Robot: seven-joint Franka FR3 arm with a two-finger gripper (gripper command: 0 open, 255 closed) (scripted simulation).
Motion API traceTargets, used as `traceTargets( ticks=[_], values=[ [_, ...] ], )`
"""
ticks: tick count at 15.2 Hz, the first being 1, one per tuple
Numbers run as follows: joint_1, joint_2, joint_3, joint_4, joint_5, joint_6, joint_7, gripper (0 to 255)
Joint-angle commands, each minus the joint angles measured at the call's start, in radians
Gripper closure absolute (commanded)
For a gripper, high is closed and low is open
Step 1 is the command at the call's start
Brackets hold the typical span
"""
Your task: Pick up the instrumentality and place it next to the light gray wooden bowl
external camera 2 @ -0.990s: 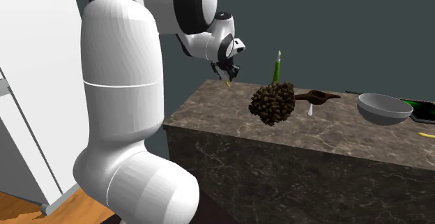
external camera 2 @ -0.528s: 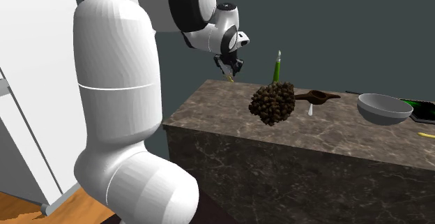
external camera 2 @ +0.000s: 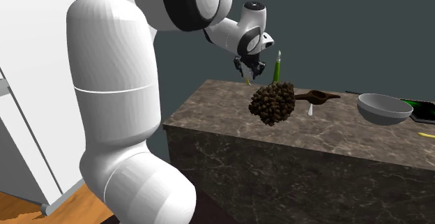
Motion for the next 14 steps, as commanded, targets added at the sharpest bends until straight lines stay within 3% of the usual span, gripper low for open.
traceTargets(
  ticks=[1,14],
  values=[
    [-0.028,0.008,-0.017,0.015,0.034,-0.019,-0.068,255],
    [-0.211,0.105,-0.121,0.174,0.183,-0.181,-0.412,255]
  ],
)
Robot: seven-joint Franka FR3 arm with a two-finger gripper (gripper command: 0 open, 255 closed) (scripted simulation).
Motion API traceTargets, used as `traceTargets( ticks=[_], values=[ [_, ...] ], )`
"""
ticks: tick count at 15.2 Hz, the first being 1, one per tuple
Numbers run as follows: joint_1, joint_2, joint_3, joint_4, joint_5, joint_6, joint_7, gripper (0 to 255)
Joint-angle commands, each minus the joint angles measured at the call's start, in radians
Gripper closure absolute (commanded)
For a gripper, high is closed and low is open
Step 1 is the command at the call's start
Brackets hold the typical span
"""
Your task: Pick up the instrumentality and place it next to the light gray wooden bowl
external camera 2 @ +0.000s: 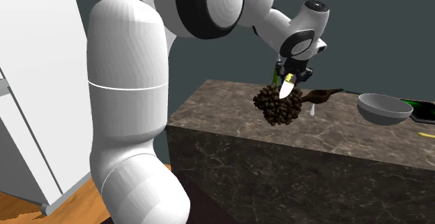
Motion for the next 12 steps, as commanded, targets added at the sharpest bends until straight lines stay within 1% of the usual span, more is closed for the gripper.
traceTargets(
  ticks=[1,7,12],
  values=[
    [-0.028,0.035,-0.015,0.053,0.013,-0.035,-0.041,255],
    [-0.117,0.135,-0.052,0.204,0.048,-0.137,-0.149,255],
    [-0.194,0.246,-0.076,0.374,0.069,-0.236,-0.216,255]
  ],
)
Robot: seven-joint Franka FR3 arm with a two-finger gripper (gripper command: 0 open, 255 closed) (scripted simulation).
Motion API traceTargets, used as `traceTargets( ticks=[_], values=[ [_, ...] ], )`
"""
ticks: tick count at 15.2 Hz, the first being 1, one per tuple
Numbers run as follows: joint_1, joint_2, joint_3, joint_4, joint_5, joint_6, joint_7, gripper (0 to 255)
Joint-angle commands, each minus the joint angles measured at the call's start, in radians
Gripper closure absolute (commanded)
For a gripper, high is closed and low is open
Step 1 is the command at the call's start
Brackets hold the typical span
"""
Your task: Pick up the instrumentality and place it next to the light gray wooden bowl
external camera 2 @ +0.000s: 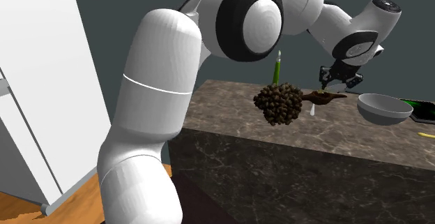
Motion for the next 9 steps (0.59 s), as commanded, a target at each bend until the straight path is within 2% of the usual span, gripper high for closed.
traceTargets(
  ticks=[1,6,9],
  values=[
    [-0.032,0.05,-0.008,0.077,0.007,-0.043,-0.024,255],
    [-0.116,0.204,-0.02,0.323,0.017,-0.166,-0.058,255],
    [-0.119,0.214,-0.018,0.313,0.022,-0.15,-0.071,255]
  ],
)
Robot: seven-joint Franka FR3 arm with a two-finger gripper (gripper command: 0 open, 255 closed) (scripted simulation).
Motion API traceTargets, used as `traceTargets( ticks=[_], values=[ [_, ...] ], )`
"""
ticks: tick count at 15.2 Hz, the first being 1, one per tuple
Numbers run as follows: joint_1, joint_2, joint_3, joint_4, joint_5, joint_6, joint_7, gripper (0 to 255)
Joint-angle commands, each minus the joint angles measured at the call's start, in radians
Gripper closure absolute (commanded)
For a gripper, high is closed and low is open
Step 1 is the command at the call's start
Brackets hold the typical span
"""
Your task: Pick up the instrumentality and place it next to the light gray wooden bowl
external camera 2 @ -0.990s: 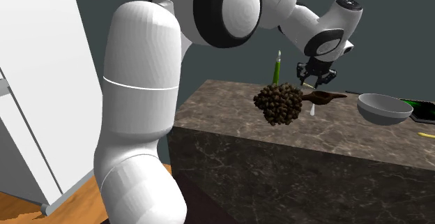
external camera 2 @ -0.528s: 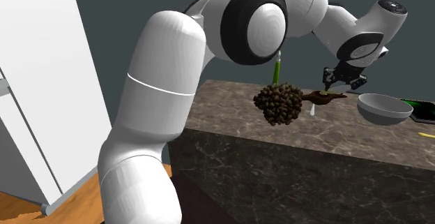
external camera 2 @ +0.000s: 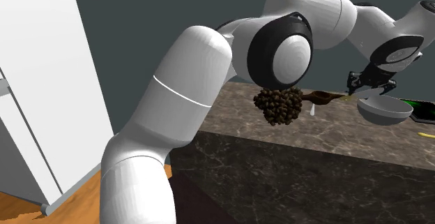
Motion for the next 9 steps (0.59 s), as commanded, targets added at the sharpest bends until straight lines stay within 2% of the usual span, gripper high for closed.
traceTargets(
  ticks=[1,9],
  values=[
    [-0.003,0.005,0.002,-0.014,0.005,0.016,-0.013,255],
    [-0.001,0.023,0.011,-0.087,0.029,0.098,-0.061,255]
  ],
)
